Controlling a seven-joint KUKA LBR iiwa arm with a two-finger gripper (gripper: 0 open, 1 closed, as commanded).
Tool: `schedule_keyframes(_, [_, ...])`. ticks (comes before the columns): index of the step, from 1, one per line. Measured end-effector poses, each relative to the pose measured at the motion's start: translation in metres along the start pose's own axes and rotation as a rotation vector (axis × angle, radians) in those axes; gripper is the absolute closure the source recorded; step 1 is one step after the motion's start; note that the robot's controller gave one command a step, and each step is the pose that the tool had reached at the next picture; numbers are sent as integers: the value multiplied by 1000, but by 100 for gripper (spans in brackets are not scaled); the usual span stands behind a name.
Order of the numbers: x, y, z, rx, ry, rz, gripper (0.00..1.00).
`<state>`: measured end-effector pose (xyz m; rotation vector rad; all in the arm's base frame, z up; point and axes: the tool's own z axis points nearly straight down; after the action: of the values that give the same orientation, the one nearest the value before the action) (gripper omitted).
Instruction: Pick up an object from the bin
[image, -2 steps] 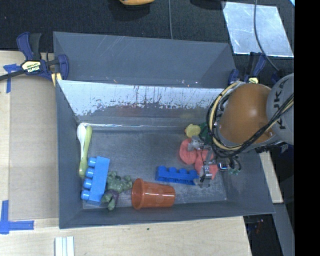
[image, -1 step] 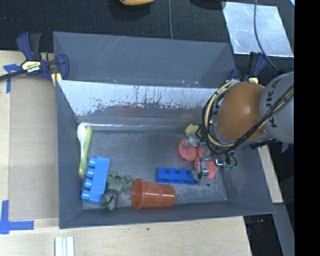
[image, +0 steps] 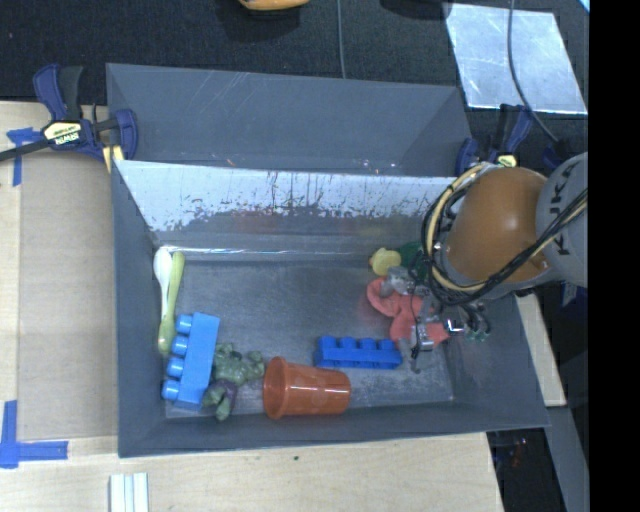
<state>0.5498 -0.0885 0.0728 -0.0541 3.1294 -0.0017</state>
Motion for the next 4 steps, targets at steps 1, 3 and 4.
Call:
schedule_keyframes(1, [-14,-11,2,-2,1,65,0])
schedule_keyframes(3, [-6,-34,1,3,-5,84,100])
schedule_keyframes(4, [0,-40,-69,2,1,64,100])
